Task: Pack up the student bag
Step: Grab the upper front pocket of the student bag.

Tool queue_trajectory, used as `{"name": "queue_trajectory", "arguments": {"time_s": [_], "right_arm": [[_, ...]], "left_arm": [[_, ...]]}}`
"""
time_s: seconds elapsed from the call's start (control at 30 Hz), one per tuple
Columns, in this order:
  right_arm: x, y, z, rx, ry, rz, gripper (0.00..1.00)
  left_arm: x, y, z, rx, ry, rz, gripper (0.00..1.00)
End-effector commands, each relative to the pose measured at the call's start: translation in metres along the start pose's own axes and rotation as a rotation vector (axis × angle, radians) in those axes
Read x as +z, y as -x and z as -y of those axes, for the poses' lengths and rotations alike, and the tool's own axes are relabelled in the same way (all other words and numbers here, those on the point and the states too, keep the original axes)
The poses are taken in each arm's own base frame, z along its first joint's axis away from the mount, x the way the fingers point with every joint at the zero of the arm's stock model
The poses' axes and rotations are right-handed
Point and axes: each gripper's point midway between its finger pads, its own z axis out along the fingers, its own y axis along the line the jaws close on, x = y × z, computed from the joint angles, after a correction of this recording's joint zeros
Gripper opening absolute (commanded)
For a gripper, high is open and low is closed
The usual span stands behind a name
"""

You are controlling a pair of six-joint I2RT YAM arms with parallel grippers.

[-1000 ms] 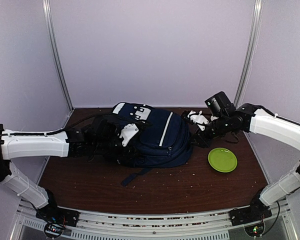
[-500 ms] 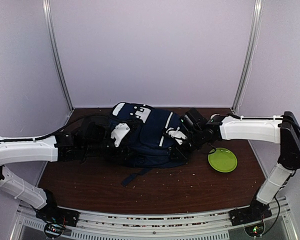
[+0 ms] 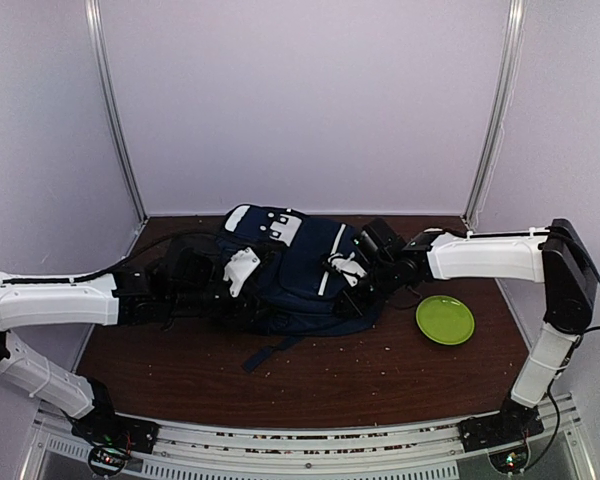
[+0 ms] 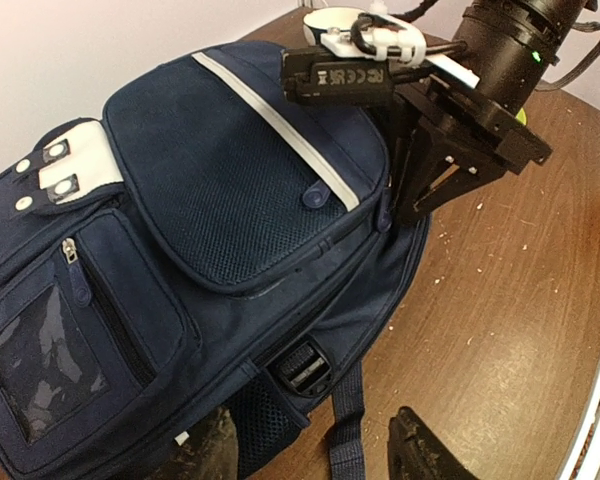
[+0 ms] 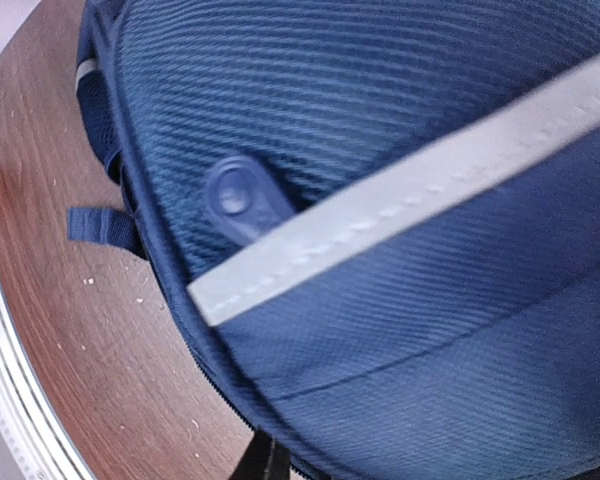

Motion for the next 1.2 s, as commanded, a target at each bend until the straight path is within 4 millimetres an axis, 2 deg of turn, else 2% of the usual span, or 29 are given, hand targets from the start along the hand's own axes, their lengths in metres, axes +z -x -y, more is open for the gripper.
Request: {"name": "queue_trajectory", "arguments": {"time_s": [0.0,0.07,0.17,0.2,0.3,0.4,0.47,0.5,0.53,0.57,0.6,0.63,0.73,0.8,0.87,1.03,1.17], "right_arm": [[-0.003,0.011,0.023,0.078,-0.045,0.067,0.15],[-0.005,0.014,0.023,0.103,-0.006,0.082,0.18],[-0.009,0.019,0.013,0.106,0.054,0.114,0.33],[-0.011,0.021,0.013,0.111,0.048,0.128,0.34],[-0.009,0.024,0.02,0.137,0.015,0.135,0.34],[0.002,0.019,0.023,0.187,0.019,0.085,0.33],[0.004,0.017,0.012,0.22,0.089,0.083,0.38],[0.003,0.017,0.004,0.232,0.136,0.094,0.44],[0.002,0.018,0.0,0.239,0.15,0.107,0.49],[0.0,0.02,0.001,0.243,0.134,0.114,0.5],[-0.001,0.02,0.02,0.26,0.016,0.109,0.44],[-0.001,0.019,0.028,0.277,-0.031,0.105,0.39],[-0.004,0.013,0.038,0.299,-0.098,0.104,0.26],[-0.007,0.01,0.048,0.295,-0.163,0.116,0.1],[-0.012,0.007,0.058,0.285,-0.212,0.112,0.0],[-0.031,0.01,0.066,0.247,-0.233,0.139,0.0],[-0.045,0.012,0.052,0.215,-0.152,0.178,0.0]], "left_arm": [[0.002,0.016,0.0,-0.02,-0.009,0.054,0.54],[0.002,0.015,0.001,-0.023,-0.013,0.055,0.54],[0.003,0.014,0.001,-0.028,-0.013,0.057,0.54],[0.003,0.014,0.001,-0.031,-0.015,0.058,0.54],[0.004,0.014,0.002,-0.038,-0.022,0.06,0.54],[0.004,0.013,0.004,-0.04,-0.028,0.055,0.54],[0.004,0.013,0.004,-0.04,-0.028,0.052,0.54],[0.003,0.013,0.004,-0.039,-0.028,0.052,0.54],[0.003,0.013,0.004,-0.039,-0.028,0.052,0.54],[0.002,0.013,0.003,-0.04,-0.027,0.053,0.54],[0.001,0.014,0.003,-0.044,-0.023,0.056,0.54],[0.001,0.013,0.003,-0.045,-0.023,0.057,0.54],[0.001,0.013,0.004,-0.048,-0.026,0.055,0.54],[0.001,0.014,0.003,-0.05,-0.024,0.057,0.54],[0.002,0.014,0.003,-0.047,-0.021,0.059,0.54],[0.011,0.018,0.005,-0.019,-0.032,0.051,0.54],[0.02,0.025,0.012,0.04,-0.043,0.074,0.54]]}}
